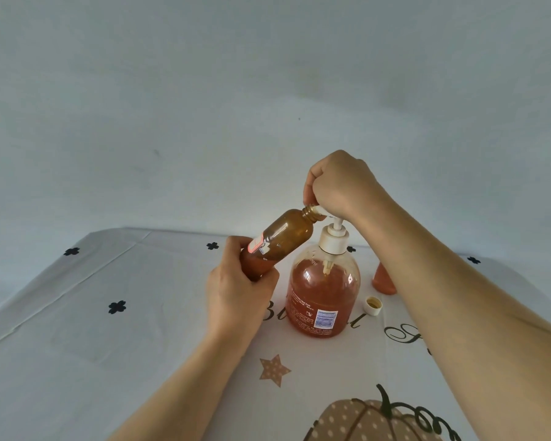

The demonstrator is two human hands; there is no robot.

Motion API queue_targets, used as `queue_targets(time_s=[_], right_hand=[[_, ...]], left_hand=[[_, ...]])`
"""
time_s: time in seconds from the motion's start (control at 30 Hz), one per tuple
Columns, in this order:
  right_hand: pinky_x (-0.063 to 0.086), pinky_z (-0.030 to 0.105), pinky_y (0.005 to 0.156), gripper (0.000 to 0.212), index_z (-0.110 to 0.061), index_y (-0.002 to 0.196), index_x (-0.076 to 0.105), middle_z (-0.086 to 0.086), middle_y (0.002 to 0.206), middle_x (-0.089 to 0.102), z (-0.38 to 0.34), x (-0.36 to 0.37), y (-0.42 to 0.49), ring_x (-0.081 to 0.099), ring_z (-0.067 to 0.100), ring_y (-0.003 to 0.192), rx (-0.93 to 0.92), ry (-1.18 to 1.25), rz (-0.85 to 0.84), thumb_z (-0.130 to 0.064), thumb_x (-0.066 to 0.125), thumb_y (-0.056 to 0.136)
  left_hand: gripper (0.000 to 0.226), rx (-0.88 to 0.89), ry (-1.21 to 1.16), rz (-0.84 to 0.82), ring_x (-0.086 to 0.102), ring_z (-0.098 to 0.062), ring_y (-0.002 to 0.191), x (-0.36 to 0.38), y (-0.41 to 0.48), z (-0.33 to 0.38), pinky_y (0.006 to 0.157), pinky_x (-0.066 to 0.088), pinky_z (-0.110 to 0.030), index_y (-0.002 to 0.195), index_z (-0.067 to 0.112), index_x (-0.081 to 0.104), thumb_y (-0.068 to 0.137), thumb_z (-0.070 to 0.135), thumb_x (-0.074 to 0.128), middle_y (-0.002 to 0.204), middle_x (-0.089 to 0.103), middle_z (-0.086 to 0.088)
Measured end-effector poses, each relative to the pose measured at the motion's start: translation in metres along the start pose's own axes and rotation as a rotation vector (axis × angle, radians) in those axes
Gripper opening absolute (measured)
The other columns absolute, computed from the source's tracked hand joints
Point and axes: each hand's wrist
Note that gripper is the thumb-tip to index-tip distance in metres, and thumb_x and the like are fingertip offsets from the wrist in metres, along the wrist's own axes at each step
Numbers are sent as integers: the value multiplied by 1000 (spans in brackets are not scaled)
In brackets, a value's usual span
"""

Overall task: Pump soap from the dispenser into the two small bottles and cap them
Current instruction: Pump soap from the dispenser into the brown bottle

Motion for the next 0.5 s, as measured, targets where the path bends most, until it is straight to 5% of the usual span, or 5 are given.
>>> queue_targets(time_s=[0.5], right_hand=[[57, 44, 89, 32, -8, 94, 73, 10, 95, 72, 2, 5, 9, 66, 29, 91, 12, -36, -51, 2, 46, 80]], left_hand=[[29, 1, -4, -6, 54, 7, 61, 0, -1, 1, 50, 40, -6, 88, 26, 52, 77, 6, 69, 66, 57, 12]])
Point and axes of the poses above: each hand's wrist, its own y-axis towards the middle knuckle, its own x-axis out of the palm, z = x × y
